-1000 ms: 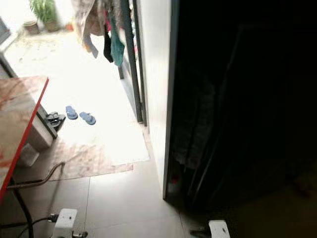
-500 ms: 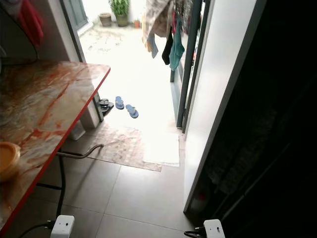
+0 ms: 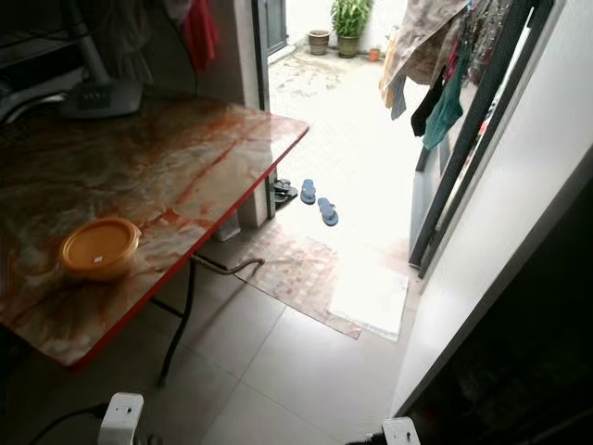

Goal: Restocking fridge

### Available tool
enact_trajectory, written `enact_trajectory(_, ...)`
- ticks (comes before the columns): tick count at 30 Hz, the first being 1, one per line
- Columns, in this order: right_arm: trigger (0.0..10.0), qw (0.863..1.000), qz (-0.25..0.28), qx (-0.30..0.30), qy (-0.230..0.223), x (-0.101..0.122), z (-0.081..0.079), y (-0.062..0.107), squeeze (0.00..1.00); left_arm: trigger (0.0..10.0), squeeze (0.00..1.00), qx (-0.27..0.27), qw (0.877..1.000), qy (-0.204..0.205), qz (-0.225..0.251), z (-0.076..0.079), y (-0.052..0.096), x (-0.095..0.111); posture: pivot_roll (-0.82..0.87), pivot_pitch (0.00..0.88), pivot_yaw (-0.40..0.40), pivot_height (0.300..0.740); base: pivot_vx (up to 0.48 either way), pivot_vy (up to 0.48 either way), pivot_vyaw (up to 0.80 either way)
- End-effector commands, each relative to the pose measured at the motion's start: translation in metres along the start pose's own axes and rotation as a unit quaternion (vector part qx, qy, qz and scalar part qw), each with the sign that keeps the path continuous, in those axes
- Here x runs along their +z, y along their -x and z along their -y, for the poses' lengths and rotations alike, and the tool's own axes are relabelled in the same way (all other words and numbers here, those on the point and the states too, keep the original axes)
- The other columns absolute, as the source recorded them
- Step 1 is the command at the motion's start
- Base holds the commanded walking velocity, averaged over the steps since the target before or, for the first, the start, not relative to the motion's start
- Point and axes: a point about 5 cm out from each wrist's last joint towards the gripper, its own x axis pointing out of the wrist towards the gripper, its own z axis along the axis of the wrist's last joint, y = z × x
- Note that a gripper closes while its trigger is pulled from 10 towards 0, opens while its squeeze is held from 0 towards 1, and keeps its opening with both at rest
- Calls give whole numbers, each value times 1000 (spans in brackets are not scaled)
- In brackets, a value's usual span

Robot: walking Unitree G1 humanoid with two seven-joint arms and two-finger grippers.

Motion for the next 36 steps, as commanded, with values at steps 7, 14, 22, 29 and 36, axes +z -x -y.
enact_trajectory(7, 10000, 1000, 3, 12, 8, 4, -6, -1, 0, 10000, 0, 8, 1000, -7, 2, -6, 0, 2, -122, 0, -15, 740, 0, 0, 800)
enact_trajectory(14, 10000, 1000, 4, 14, 10, 5, -7, -1, 0, 10000, 0, 8, 1000, -6, 3, -6, 0, 3, -118, 0, -15, 740, 0, 0, 800)
enact_trajectory(22, 10000, 1000, 6, 16, 11, 6, -7, -2, 0, 10000, 0, 10, 1000, -3, 5, -6, 0, 4, -111, 4, -16, 740, 0, 0, 800)
enact_trajectory(29, 10000, 1000, 6, 18, 4, 7, -7, -2, 0, 10000, 0, 12, 1000, 0, 13, -7, -1, 7, -105, 14, -18, 740, 0, 0, 229)
enact_trajectory(36, 10000, 1000, 7, 23, 9, 8, -7, -2, 0, 10000, 0, 13, 1000, 3, 18, -7, -1, 8, -103, 16, -17, 740, 0, 0, 0)
